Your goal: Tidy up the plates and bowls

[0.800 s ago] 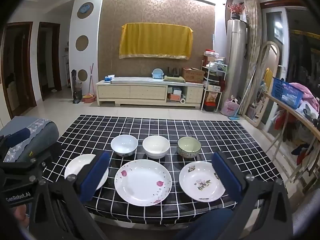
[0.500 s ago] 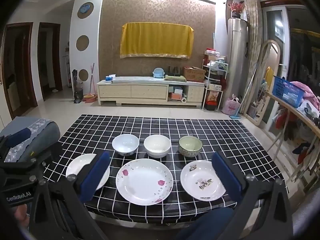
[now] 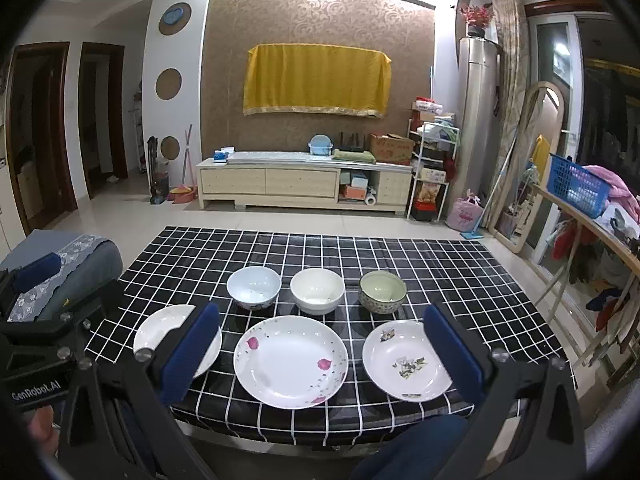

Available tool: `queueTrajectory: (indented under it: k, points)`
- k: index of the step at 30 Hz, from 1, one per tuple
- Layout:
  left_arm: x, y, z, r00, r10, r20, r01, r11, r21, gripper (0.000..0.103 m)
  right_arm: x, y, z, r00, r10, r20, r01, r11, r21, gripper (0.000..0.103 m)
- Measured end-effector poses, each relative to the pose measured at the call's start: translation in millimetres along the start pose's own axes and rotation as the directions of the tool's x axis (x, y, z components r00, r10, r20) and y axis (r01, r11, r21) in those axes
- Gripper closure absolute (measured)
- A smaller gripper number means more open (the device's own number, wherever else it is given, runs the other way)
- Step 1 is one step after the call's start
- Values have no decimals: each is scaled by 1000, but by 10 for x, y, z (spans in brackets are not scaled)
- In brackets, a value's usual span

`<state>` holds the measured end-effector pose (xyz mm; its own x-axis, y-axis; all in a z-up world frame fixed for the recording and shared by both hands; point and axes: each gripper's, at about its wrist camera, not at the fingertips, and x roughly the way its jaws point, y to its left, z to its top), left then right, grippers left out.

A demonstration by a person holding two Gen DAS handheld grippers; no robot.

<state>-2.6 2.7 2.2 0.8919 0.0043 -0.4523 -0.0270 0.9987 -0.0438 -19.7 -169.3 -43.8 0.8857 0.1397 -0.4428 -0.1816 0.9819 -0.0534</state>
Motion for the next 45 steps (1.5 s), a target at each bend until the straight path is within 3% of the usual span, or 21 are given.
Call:
queueTrajectory:
  k: [45]
  points:
    - [-47,13,-53,1000,3,2,-3,1000,-8,0,-18,64,-23,999,-8,-33,8,1000,-25,0]
